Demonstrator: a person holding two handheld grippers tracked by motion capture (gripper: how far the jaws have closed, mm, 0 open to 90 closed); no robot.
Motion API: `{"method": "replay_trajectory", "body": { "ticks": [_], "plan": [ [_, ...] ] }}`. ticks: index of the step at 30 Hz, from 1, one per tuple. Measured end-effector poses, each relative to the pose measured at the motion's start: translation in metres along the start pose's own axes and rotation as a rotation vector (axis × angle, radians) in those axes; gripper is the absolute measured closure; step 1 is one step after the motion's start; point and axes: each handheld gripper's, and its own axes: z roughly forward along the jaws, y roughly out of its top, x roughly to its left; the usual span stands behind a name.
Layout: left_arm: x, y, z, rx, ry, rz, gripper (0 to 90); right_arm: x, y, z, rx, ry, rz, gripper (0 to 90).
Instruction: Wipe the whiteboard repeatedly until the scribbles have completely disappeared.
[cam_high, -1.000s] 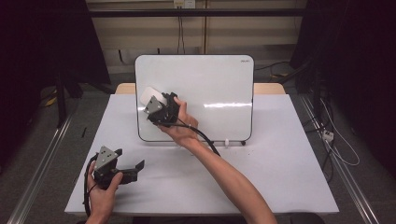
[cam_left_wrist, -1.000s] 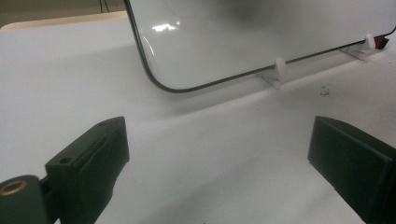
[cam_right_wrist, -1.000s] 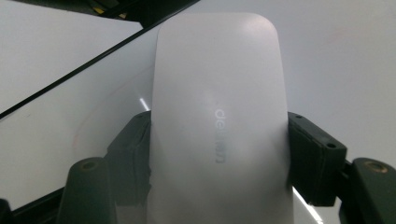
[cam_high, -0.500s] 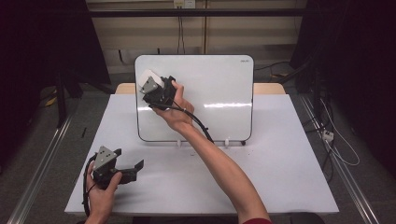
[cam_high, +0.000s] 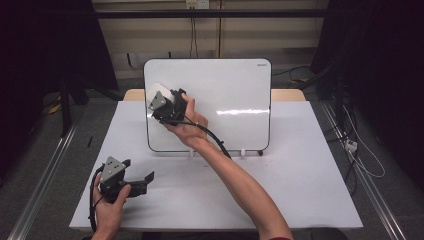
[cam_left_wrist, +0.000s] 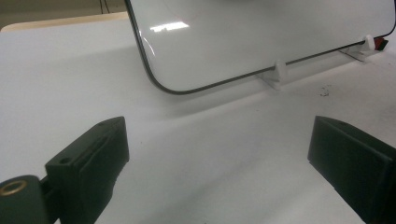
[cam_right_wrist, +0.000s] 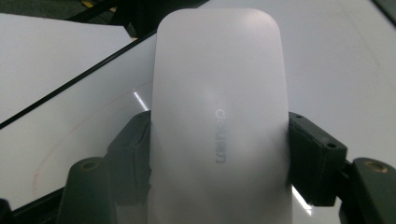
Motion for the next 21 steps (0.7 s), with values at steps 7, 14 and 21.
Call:
{"method": "replay_trajectory", "body": {
  "ticks": [7, 14, 21],
  "plan": [
    [-0.001, 0.000, 0.000, 0.007, 0.001, 0.006, 5.3, 0.022, -0.009, -0.004, -0.002, 0.035, -0.045, 31.5],
    [-0.001, 0.000, 0.000, 0.004, 0.004, 0.005, 5.3, 0.043, -0.021, -0.007, -0.008, 0.062, -0.099, 31.6],
    [-0.001, 0.000, 0.000, 0.004, 0.003, 0.005, 5.3, 0.056, -0.037, -0.016, 0.001, 0.096, -0.160, 31.6]
  ]
}}
